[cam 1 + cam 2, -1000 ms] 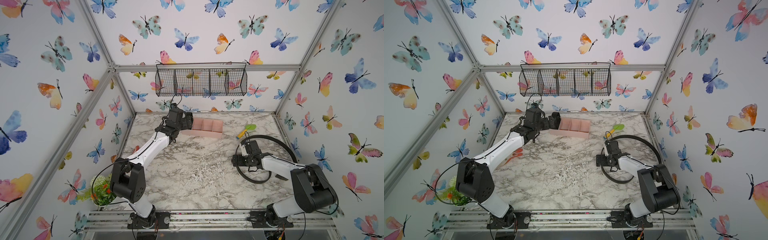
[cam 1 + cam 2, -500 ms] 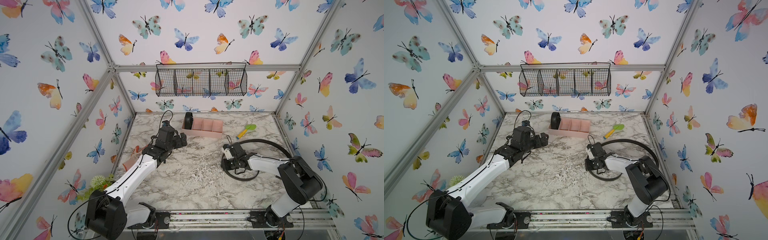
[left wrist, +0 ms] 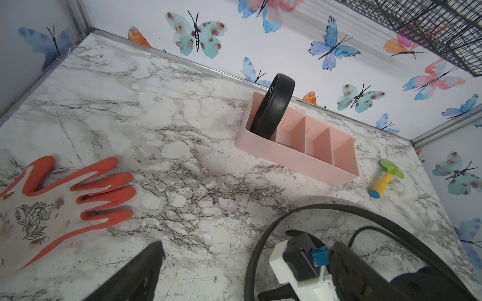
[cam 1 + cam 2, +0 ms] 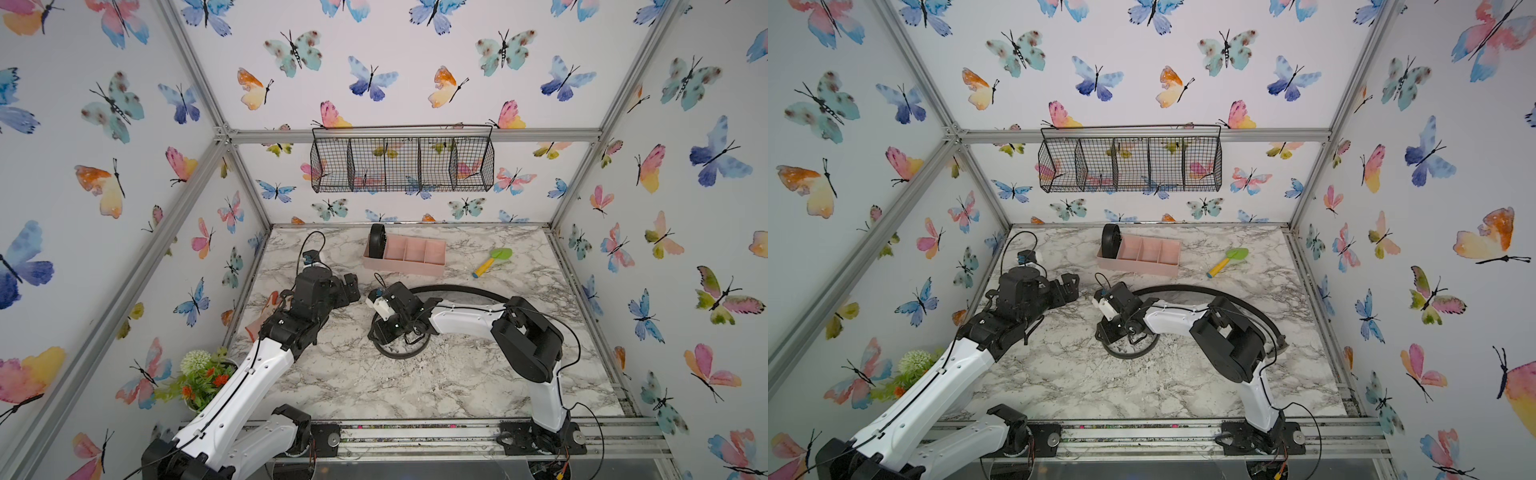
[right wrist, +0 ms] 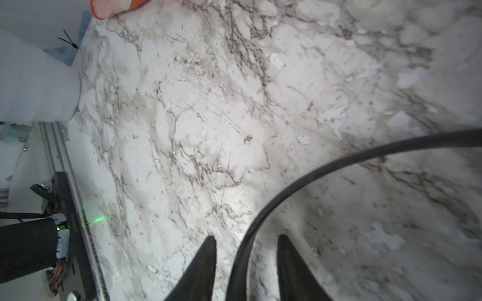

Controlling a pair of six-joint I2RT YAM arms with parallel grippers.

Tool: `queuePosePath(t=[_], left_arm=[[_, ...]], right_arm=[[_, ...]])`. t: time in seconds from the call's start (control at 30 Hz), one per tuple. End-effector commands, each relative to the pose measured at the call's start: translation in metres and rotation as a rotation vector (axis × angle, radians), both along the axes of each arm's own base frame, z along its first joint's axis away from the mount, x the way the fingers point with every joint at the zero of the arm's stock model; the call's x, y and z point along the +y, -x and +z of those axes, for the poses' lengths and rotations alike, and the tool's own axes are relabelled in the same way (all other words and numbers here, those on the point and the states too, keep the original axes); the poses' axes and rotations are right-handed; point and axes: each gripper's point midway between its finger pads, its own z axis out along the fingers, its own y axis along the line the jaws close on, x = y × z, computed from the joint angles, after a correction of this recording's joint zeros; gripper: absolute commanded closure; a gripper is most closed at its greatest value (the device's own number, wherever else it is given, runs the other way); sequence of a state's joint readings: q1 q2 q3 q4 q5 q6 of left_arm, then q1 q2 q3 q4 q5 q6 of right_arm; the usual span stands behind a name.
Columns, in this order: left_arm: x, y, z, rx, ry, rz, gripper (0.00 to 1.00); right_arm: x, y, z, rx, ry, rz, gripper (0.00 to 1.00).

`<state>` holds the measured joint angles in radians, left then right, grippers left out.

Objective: Place the belts into the storage roll
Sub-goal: Roll the belt at the center of the board.

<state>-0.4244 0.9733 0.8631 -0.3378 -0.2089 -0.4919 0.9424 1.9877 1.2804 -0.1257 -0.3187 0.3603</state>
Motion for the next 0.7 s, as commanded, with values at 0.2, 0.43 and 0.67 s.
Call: queuePosePath(t=[0.2,0.43,0.67], left_arm=[[-0.040,0.007,-0.021,0.088,0.047,-0.204,0.02],[-0.126,0.032,-0.082,0.254,-0.199,-0.445,0.02],[-0.176,0.037,-0.109,0.411,-0.371,-0.600,0.01]], right_arm=[[-0.150,-0.038,0.084,-0.233,0.066,-0.285,0.08],[-0.253,-0.087,0.088,-0.239,0.145,-0.521,0.01],[-0.279,-0.101,0.091,-0.226,0.128,-0.584,0.01]])
